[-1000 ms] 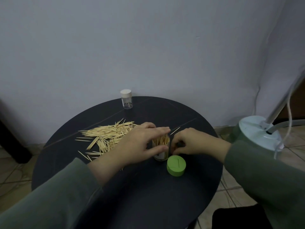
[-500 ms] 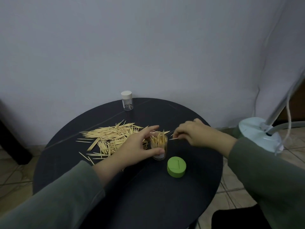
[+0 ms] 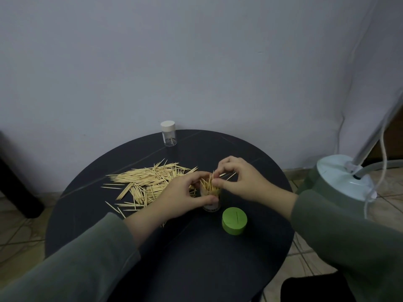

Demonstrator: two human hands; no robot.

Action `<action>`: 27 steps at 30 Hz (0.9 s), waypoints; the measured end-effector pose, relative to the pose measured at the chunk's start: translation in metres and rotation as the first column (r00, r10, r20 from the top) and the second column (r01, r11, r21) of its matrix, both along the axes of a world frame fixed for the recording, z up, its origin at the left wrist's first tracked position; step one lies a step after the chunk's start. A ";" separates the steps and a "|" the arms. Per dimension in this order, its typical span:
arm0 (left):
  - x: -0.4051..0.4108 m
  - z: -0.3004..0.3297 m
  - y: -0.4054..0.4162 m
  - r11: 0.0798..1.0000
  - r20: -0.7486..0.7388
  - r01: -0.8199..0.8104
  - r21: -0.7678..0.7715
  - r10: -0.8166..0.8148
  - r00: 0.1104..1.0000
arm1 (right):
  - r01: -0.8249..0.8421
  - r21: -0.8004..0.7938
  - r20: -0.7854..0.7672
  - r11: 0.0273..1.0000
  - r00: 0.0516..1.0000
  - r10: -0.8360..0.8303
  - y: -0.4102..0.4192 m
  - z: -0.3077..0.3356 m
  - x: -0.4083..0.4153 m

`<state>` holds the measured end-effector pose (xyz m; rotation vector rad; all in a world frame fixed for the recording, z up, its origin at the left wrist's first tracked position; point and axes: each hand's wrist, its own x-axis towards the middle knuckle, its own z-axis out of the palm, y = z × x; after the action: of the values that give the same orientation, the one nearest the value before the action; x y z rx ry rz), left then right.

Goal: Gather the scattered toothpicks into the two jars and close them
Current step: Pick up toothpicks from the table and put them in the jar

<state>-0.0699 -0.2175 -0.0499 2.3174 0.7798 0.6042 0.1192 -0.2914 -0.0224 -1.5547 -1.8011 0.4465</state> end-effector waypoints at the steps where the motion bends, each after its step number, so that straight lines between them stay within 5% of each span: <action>1: 0.000 0.000 0.000 1.000 -0.001 0.001 0.005 -0.001 1.000 | -0.018 0.008 -0.022 1.000 1.000 0.018 0.000 0.000 0.001; 4: 0.000 0.001 0.000 1.000 0.007 0.009 0.017 -0.009 1.000 | -0.091 0.042 0.007 0.995 0.996 0.091 -0.002 0.000 0.005; 10: 0.000 -0.001 0.003 0.999 0.001 0.041 0.022 -0.041 0.999 | -0.146 0.125 0.425 0.981 0.902 0.080 -0.005 -0.008 0.008; 17: -0.001 -0.002 0.005 0.999 -0.005 0.032 0.031 -0.032 0.999 | 0.104 -0.011 0.109 0.994 0.989 -0.103 -0.011 -0.020 -0.017; 27: -0.001 -0.008 0.008 1.000 0.067 0.026 -0.003 -0.026 0.997 | -0.127 0.369 0.429 0.921 0.902 -0.047 -0.006 -0.027 -0.017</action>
<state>-0.0712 -0.2095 -0.0575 2.2882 0.7178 0.6642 0.1021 -0.2975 -0.0492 -1.4012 -2.0961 -0.2602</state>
